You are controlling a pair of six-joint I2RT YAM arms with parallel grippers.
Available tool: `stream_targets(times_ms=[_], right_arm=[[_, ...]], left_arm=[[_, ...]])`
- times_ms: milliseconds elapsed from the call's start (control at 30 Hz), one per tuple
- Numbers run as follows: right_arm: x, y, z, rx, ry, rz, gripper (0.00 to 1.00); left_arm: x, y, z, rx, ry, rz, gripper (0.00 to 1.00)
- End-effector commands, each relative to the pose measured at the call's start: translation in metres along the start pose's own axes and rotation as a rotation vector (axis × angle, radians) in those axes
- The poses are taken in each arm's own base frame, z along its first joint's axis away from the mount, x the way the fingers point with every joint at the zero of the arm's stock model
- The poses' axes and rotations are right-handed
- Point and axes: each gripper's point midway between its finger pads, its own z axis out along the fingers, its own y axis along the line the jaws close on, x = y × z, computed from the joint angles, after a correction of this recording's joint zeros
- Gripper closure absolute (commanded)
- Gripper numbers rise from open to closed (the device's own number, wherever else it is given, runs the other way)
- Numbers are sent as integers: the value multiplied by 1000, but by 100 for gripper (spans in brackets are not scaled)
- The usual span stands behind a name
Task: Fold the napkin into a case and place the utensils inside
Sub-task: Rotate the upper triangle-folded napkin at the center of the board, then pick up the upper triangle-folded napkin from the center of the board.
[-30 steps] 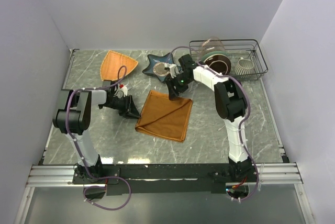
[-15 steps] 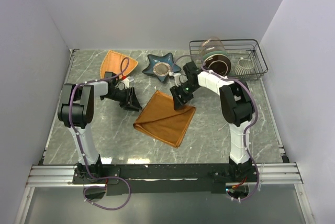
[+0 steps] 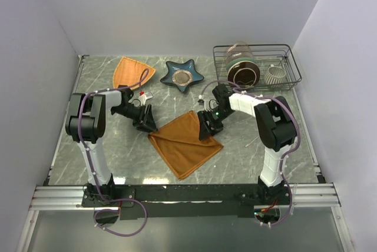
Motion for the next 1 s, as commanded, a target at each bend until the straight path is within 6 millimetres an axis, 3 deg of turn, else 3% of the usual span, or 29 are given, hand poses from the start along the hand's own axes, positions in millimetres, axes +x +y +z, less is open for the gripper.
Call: stream_targets(times_ms=[0,233,467,600,700,733,800,967], right_arm=[[13,1,3,15,-12,57,37],[23,-5,11,29,-21,126,38],[23,-7,13,37,-36,135,39],[24,-7,12,44,-34,134,40],[21,-5,8,46,-43,115,39],[15,-1,3,45,-62,87,39],[7,2,-5,47,-82,40,36],[-50,14,-51,59,-226,-154,29]], left_arm=[[11,22,1,-49,86,27,49],[13,23,6,-40,131,23,58],[17,21,15,-57,166,53,52],[16,25,15,-82,168,63,65],[14,24,13,-82,165,97,81],[13,24,13,-80,163,114,91],[6,20,9,-86,142,154,97],[-4,7,3,-100,116,345,99]])
